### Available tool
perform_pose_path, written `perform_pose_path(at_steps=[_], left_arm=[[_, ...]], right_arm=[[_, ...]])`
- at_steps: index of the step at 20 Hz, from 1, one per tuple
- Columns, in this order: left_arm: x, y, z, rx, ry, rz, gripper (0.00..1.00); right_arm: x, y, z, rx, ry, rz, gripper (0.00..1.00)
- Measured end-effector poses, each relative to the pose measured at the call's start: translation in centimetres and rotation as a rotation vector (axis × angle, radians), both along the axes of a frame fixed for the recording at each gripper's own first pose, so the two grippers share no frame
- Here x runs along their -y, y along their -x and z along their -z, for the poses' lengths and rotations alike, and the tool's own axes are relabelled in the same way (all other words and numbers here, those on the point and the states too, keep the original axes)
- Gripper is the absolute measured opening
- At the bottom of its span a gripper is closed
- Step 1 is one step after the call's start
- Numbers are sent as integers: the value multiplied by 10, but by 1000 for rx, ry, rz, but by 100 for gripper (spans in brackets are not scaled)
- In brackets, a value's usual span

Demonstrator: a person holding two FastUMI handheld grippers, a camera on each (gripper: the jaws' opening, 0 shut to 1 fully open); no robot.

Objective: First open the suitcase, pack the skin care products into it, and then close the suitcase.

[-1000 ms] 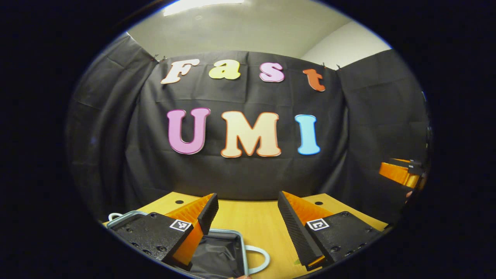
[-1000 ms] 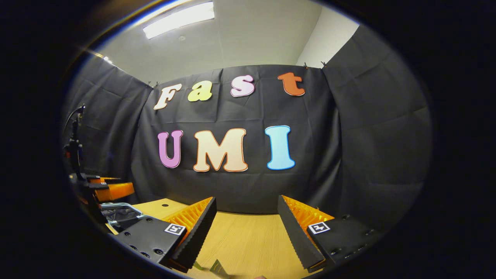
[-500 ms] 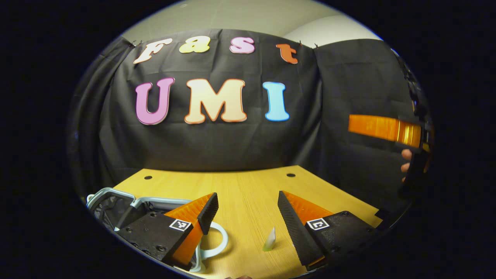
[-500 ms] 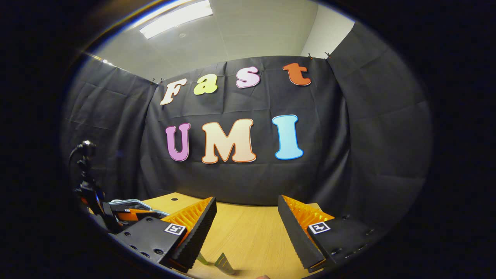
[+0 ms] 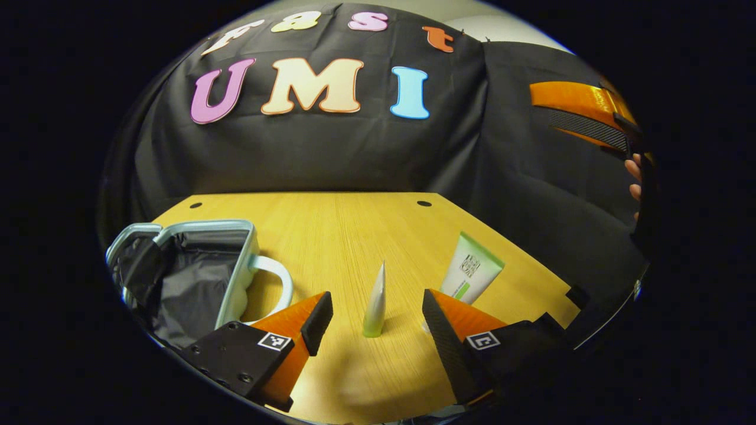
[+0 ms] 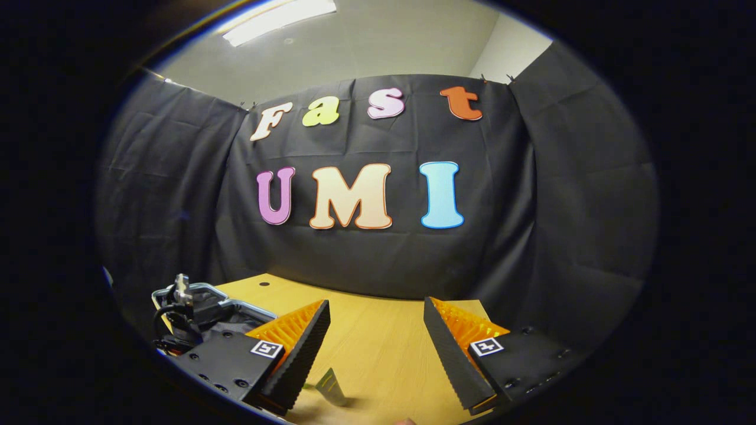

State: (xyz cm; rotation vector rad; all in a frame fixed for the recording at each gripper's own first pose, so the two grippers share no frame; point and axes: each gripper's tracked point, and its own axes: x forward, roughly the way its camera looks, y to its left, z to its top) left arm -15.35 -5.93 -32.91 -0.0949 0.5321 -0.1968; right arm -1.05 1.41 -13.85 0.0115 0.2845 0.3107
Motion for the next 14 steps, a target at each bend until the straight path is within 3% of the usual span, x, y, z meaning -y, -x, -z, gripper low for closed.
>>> perform_pose_path(at_steps=[6,7,9,10,11,12,14], left_arm=[[-5,-10,29,-72,32,-28,77],[-5,-12,37,-89,40,-29,78],[-2,-16,41,-108,61,-28,62],[1,-13,42,-121,68,-22,40],[0,-14,45,-130,62,-18,29],[3,-14,44,-134,68,-4,20],[6,-14,42,-157,65,9,18]], right_arm=[[0,18,22,-50,31,-12,100],[-4,22,28,-66,28,-21,99],[-15,30,43,-103,17,-50,99],[-20,34,49,-117,12,-65,99],[-24,38,56,-131,11,-82,99],[-28,43,64,-143,11,-94,99],[-36,50,81,-165,18,-119,100]])
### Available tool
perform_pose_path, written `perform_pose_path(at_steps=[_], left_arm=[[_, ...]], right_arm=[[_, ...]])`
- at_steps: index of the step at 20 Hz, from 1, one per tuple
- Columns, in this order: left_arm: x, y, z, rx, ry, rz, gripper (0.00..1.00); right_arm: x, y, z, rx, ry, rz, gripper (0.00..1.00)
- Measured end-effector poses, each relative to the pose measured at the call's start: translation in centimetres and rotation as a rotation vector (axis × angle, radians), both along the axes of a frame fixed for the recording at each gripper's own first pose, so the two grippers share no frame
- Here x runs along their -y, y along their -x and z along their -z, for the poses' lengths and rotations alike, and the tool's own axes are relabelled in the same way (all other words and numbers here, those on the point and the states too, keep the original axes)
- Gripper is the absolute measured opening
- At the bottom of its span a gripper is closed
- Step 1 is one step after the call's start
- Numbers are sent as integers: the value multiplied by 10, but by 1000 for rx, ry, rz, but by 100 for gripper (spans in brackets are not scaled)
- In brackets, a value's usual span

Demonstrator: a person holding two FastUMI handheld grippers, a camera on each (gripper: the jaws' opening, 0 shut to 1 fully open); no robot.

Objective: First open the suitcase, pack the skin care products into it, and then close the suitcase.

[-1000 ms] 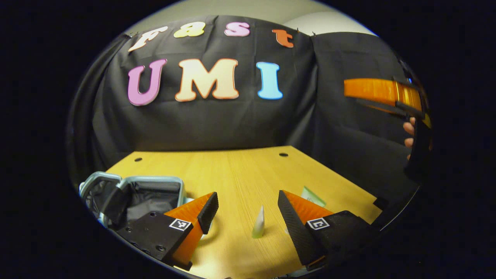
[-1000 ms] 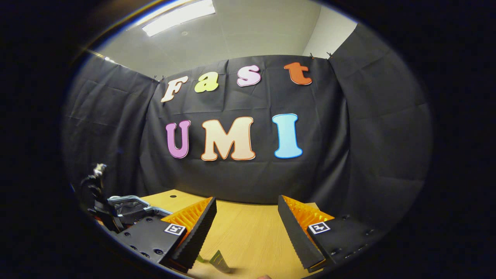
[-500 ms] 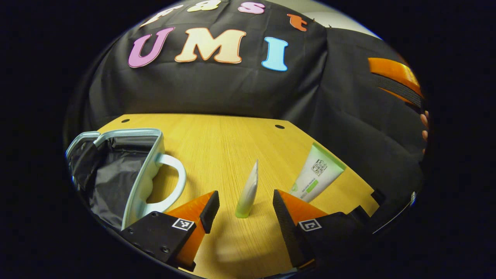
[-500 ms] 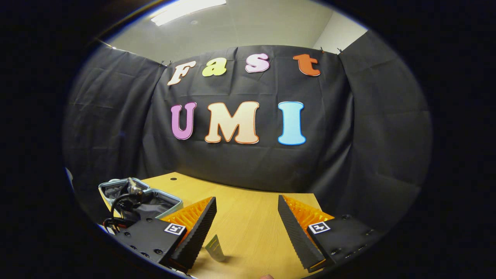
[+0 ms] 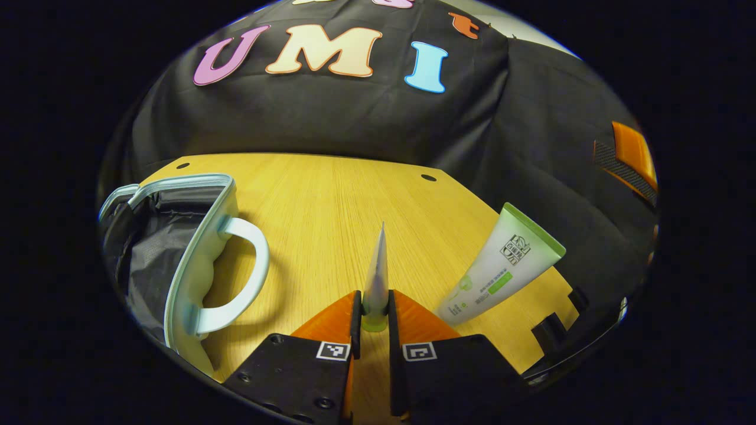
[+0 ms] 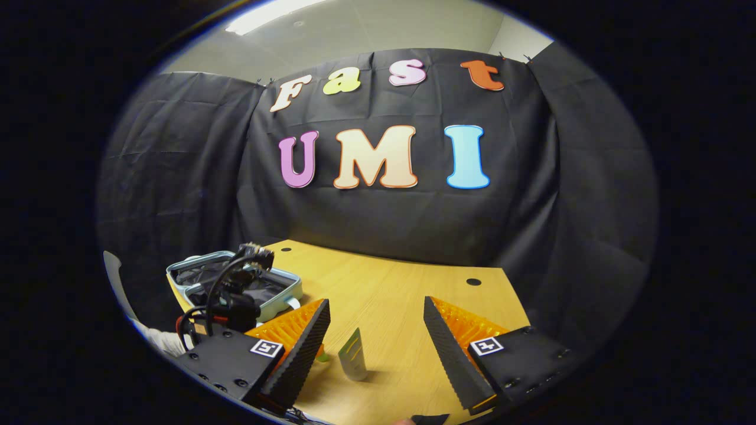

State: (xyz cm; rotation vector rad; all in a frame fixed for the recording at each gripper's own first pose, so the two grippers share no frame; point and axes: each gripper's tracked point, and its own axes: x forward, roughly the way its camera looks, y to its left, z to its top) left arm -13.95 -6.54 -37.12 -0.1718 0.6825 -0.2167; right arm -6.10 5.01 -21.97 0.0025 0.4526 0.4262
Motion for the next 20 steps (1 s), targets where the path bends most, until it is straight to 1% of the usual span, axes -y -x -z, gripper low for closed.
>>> perform_pose_path(at_steps=[1,2,7,10,12,14,15,16,17,18,19,20], left_arm=[[0,0,-4,-1,-5,6,16],[-1,-2,-12,8,-7,8,16],[-5,5,-54,33,9,3,15],[-15,14,-76,51,-22,-12,15],[-19,21,-89,61,-26,-18,15],[-24,28,-100,70,-35,-25,15],[-27,32,-104,70,-42,-31,15],[-31,35,-107,75,-51,-44,15],[-34,38,-108,69,-55,-52,12],[-39,41,-108,63,-58,-64,15],[-44,45,-108,54,-65,-77,15],[-49,48,-109,50,-71,-90,15]], right_arm=[[-3,4,9,-13,5,-11,99],[-6,7,21,-29,10,-21,100],[-17,27,75,-116,54,-64,99],[-30,38,109,-180,63,-113,99],[-32,40,126,-185,95,-127,100],[-36,41,140,-185,127,-144,96],[-37,41,146,-190,133,-146,94],[-37,39,152,-200,135,-142,90],[-36,36,159,-212,142,-131,82],[-36,35,166,-228,146,-124,75],[-36,34,170,-245,150,-114,65],[-36,34,174,-257,146,-107,61]])
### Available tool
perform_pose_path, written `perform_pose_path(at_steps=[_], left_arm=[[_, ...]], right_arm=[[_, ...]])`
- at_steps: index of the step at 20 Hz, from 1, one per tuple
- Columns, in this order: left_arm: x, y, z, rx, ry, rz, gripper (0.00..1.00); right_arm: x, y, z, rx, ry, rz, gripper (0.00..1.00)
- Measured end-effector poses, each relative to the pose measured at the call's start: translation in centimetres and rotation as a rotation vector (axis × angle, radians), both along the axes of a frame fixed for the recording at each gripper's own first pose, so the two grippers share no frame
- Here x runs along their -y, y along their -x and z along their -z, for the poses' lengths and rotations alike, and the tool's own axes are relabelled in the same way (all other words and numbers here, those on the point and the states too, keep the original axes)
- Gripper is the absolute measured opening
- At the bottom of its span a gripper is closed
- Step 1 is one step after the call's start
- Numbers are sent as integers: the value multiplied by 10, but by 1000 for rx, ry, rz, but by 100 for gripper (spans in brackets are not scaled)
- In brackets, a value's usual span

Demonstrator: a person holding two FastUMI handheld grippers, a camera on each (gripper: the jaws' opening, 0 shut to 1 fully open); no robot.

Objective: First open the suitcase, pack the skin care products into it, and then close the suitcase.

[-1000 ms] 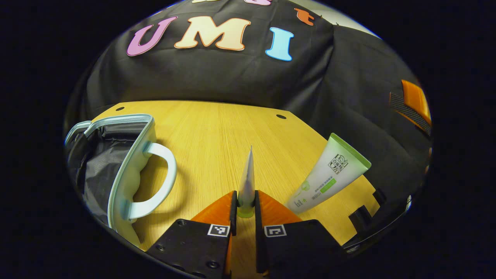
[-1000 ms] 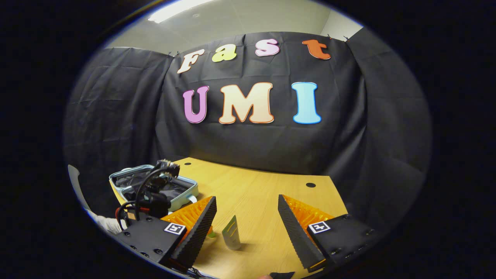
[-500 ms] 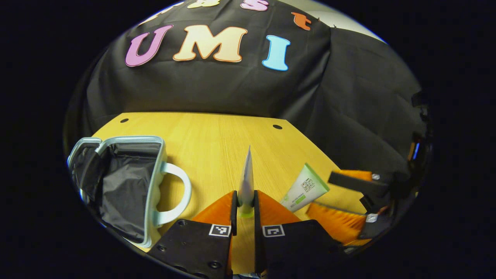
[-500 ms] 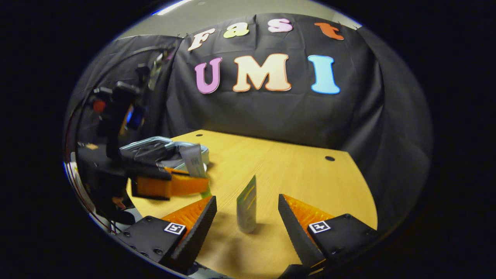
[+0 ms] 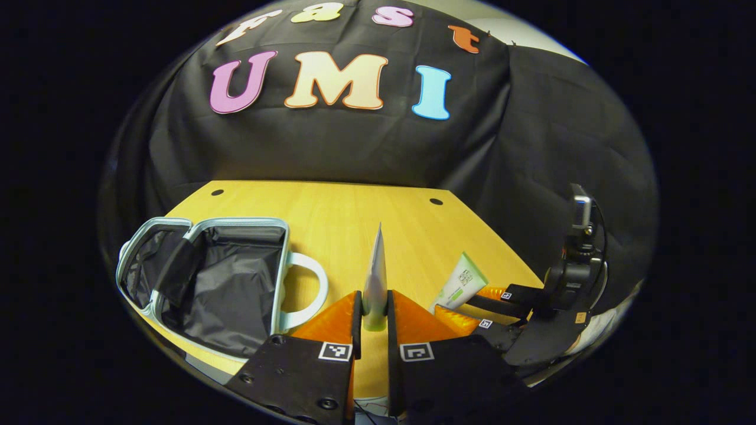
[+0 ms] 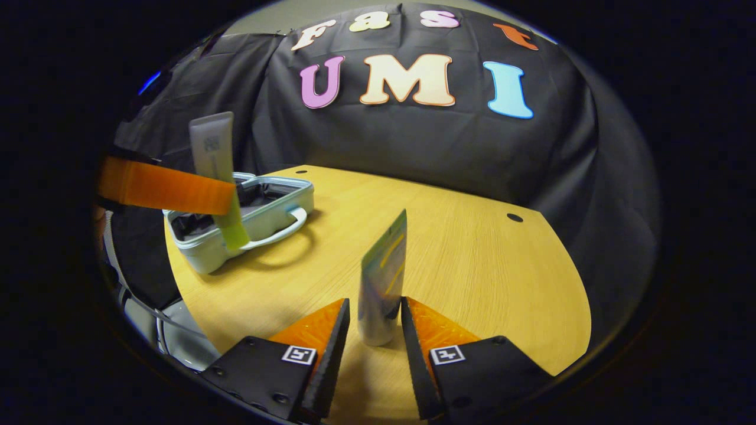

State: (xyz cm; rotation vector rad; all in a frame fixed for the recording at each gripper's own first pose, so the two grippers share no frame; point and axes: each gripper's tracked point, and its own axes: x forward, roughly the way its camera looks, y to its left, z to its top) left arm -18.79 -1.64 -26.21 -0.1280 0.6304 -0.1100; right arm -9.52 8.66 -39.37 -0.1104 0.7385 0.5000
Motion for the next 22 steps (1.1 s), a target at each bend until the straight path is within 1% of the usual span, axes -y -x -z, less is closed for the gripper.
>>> perform_pose_path(at_steps=[2,3,5,7,8,9,11,13,15,17,18,22], left_arm=[[-11,5,-2,-12,-14,-23,15],[-18,7,-2,-16,-19,-35,15],[-31,8,-3,-28,-25,-61,15],[-46,10,-5,-49,-45,-83,15],[-55,10,-7,-55,-63,-92,15],[-66,9,-9,-60,-89,-104,15],[-95,14,-6,-106,-168,-137,15],[-116,15,-6,-126,-214,-151,15],[-135,12,-2,-135,-201,-166,15],[-154,12,5,-164,-189,-183,15],[-167,13,9,-184,-203,-190,15],[-195,26,31,-280,-207,-162,15]], right_arm=[[1,-2,1,-21,-12,26,47],[4,-2,-2,-27,1,40,39],[0,-6,4,-42,9,39,28],[-1,-9,0,-68,0,34,24],[-2,-11,-6,-80,-24,44,24],[-5,-16,-17,-70,-48,51,24],[-10,-27,-40,-46,-62,53,24],[-23,-37,-65,-31,-107,52,24],[-39,-44,-84,-8,-123,50,24],[-60,-46,-101,-19,-155,58,23],[-76,-44,-110,-31,-177,51,23],[-134,-34,-129,-61,-217,3,24]])
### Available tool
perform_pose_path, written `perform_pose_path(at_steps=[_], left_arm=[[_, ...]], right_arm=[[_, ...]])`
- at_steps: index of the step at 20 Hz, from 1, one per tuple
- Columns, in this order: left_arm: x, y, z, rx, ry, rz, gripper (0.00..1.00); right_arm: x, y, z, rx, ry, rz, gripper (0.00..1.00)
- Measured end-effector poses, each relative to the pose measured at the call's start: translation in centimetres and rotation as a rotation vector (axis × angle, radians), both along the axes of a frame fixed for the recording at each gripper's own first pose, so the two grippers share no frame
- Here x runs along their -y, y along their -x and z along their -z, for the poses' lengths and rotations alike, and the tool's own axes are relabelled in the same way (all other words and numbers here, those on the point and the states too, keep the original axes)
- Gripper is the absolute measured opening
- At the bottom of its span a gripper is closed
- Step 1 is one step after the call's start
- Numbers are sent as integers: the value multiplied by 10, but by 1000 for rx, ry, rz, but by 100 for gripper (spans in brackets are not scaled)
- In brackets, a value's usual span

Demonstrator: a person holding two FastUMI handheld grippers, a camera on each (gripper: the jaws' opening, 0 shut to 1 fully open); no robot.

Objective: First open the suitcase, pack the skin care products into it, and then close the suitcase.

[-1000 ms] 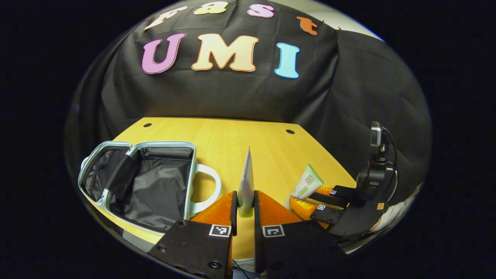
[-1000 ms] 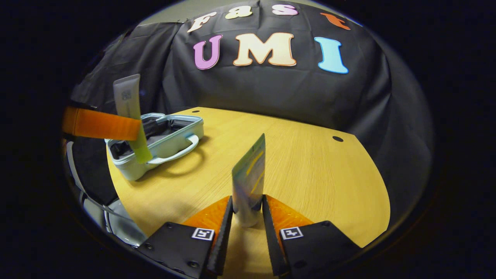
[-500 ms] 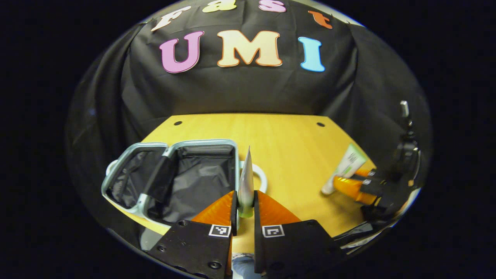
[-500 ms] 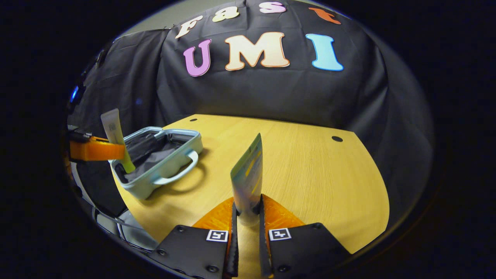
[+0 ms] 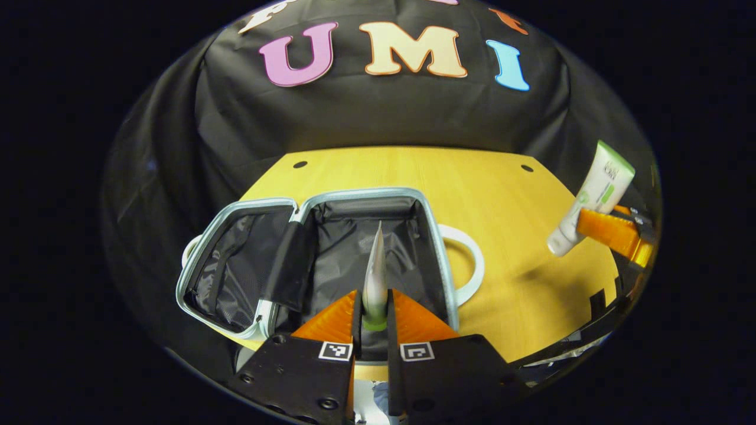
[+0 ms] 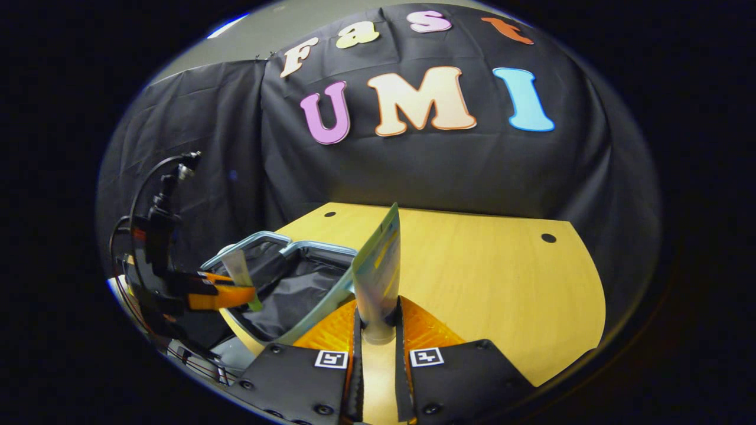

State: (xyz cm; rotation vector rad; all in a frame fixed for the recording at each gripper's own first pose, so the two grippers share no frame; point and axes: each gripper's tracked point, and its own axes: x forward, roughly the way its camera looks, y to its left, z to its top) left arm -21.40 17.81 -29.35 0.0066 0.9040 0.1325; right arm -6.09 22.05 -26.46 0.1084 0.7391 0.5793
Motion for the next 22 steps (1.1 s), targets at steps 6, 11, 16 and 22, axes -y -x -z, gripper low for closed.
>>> perform_pose_path(at_steps=[6,11,16,22], left_arm=[[-29,11,36,-127,52,9,15],[-35,12,61,-173,93,31,15],[-35,4,65,-144,135,83,16],[-34,-3,49,-65,233,118,30]], right_arm=[[-73,30,1,-103,-39,-58,24],[-109,53,14,-161,-3,-100,23],[-134,69,40,-234,40,-116,23],[-153,88,81,-349,108,-96,23]])
